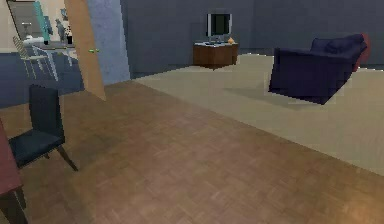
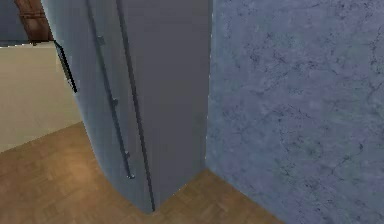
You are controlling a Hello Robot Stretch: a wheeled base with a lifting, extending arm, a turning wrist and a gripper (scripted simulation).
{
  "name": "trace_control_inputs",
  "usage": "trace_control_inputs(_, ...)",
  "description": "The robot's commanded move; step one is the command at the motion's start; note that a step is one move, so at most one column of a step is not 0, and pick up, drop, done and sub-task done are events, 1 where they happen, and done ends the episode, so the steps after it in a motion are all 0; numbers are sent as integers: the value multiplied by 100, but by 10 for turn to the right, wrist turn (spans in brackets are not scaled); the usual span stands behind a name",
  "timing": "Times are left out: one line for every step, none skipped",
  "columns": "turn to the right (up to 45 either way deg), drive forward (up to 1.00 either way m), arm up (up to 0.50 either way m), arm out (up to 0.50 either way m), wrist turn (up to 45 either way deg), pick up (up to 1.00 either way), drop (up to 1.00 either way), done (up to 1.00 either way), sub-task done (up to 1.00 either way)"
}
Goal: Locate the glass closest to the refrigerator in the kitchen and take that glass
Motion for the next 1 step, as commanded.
trace_control_inputs(-150,0,0,0,0,0,0,0,0)
